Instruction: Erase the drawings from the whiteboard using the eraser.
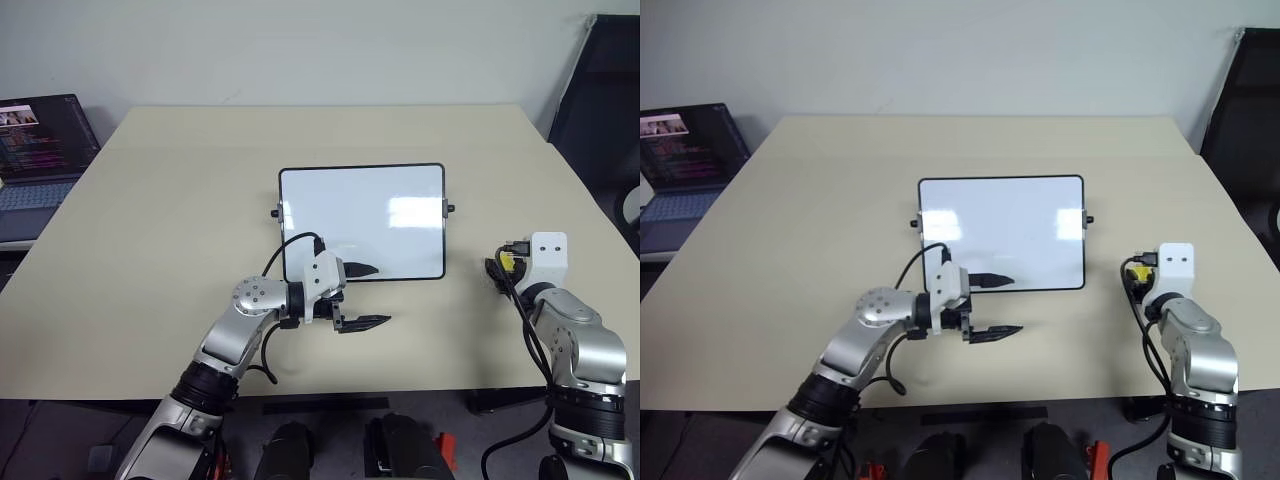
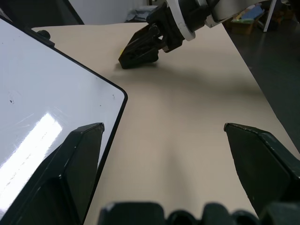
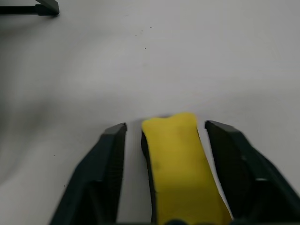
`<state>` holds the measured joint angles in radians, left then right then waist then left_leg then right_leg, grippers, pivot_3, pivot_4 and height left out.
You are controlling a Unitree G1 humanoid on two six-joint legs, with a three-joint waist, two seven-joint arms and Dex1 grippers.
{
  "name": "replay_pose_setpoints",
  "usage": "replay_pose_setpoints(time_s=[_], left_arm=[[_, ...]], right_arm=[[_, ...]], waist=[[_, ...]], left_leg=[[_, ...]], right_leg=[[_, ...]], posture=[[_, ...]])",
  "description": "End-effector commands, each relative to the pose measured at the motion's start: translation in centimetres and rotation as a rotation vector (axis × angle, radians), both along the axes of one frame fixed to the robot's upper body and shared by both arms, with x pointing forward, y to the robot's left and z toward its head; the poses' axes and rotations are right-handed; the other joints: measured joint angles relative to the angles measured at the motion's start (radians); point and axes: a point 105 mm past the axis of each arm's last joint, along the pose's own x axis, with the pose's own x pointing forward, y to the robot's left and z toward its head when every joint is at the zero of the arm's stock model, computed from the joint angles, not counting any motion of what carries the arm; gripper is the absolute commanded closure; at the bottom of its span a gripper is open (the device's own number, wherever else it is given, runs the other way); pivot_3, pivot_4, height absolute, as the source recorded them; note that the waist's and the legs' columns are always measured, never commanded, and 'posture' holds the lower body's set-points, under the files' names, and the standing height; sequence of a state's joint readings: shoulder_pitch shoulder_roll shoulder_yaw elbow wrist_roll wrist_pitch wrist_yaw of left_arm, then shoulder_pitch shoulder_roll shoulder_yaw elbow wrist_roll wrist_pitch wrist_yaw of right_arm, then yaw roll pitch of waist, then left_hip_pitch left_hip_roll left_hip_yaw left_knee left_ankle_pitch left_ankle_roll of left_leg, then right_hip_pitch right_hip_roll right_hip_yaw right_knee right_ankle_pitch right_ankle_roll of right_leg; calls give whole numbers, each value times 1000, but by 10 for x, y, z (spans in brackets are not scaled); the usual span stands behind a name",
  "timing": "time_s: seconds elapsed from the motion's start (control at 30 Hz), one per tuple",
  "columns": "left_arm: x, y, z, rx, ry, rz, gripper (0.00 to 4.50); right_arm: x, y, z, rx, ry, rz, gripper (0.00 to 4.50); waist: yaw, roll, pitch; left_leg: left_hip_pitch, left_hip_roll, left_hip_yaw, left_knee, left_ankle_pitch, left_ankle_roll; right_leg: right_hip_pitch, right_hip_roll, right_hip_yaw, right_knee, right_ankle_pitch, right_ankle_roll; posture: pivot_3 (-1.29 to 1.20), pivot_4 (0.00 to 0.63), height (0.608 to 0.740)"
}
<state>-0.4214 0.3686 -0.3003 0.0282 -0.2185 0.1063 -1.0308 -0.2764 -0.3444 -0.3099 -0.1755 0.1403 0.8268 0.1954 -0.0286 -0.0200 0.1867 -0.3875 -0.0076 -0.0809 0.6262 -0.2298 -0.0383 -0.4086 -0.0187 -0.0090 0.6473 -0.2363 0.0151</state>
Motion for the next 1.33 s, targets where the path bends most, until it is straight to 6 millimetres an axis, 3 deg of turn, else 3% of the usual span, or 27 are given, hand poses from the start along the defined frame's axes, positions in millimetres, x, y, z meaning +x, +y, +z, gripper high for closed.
replay_pose_setpoints(time_s=[0.03,0.07,0.4,0.57,0.67,0.8,0.9,1.13,1.33], left_arm=[[-1,-1,11,-13,-43,-5,0],[-1,-1,11,-13,-43,-4,0],[3,5,10,-3,-49,34,0],[25,31,14,-43,-81,295,0],[33,47,16,-98,-87,480,0],[21,61,12,-157,-73,647,0],[13,82,8,-185,-74,794,0],[-4,125,8,-152,-127,1022,0],[-29,128,6,-104,-92,1043,0]], right_arm=[[1,2,15,-14,-58,8,286],[1,2,15,-14,-59,7,43],[1,2,27,-32,-110,-10,43],[-7,13,58,-134,-275,22,43],[-16,25,63,-163,-336,42,43],[-33,38,51,-150,-362,43,43],[-48,49,45,-142,-402,29,43],[-65,68,49,-135,-473,-53,43],[-72,77,32,-99,-423,-45,43]], waist=[[0,0,0],[0,0,0],[0,0,0],[-1,0,0],[-1,0,0],[2,0,0],[2,0,0],[2,1,0],[2,1,0]], left_leg=[[0,0,0,0,0,0],[0,0,0,0,0,0],[0,0,0,0,0,0],[1,1,0,0,0,0],[1,1,-1,0,0,0],[0,2,-1,0,0,0],[0,3,0,0,0,0],[3,8,0,1,0,0],[3,7,0,0,-1,-1]], right_leg=[[0,0,0,0,0,0],[0,0,0,0,0,0],[0,0,0,0,0,0],[0,0,0,0,0,0],[0,0,0,0,0,0],[0,-2,1,0,0,0],[0,-3,1,0,0,1],[1,-3,2,0,-3,-5],[2,-3,2,-1,-4,-6]], posture=[[0,150,740],[0,150,740],[0,150,740],[0,150,740],[0,150,740],[0,150,740],[0,150,740],[0,150,740],[0,150,740]])
